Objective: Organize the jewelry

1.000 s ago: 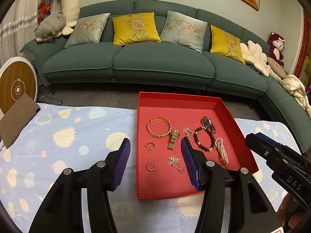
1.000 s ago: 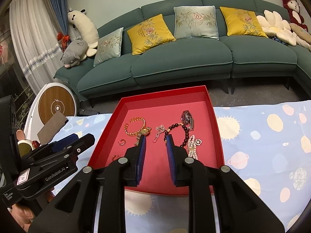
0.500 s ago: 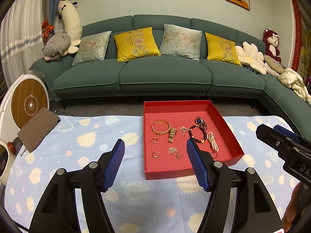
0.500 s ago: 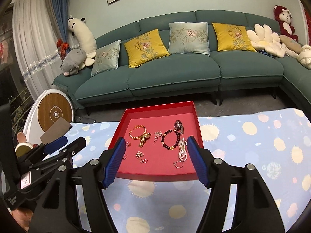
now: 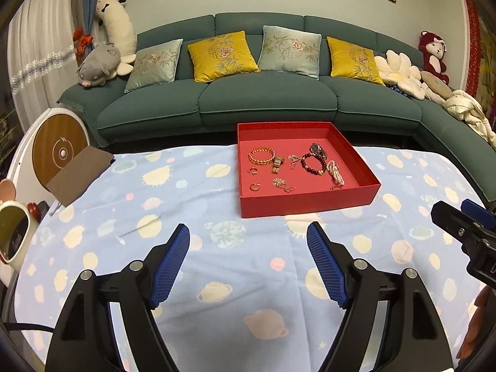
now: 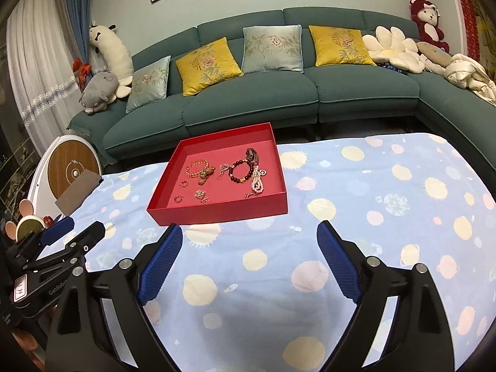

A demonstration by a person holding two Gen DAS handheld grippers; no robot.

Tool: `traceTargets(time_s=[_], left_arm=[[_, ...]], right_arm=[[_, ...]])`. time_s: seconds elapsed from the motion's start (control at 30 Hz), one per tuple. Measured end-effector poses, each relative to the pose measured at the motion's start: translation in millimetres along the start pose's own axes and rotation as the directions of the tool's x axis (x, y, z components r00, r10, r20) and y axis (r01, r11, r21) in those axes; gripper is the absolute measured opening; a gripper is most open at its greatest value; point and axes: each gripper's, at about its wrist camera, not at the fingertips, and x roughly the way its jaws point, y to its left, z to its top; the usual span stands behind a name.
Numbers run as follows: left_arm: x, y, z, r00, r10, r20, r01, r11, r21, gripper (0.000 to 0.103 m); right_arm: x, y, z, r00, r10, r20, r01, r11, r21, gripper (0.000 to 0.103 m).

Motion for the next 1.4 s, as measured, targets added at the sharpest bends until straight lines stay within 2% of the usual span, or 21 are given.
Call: traceTargets(time_s=[0.13,0.23,0.43,0.87,1.4], left_arm=[[4,-2,-8,1.000,0.005,-0.023,-0.005,1.000,-0.014,0.082],[9,-8,-12,0.999,0.019,-0.027,-0.019,1.000,-0.001,0.086],[21,-8,-16,0.998,0.039,-0.045,-0.040,0.999,-0.013,0.086],[33,-4,-16,0.996,0.061,-0.068,-0.064,0.997,-0.041,0.086],[33,-6,-19,0.995,0.072,-0.063,-0.075,0.996,-0.049,0.086]], right_arm=[[-8,10,-13,0.999,-0.032,0.028,0.033,0.999,-0.035,0.093],[-4,23,-20,0.999,-0.040,0.018,0.041,0.994,-0.101,0.095],[7,43,-30,0.996,-0.083,0.022,0.086,0.974,-0.211,0.095],[27,46,-35,0.995,-0.095,-0.024,0.088,0.977,-0.196,0.097],[26,47,-37,0.994,-0.107,-0.015,0.102,0.975,-0.200,0.097]])
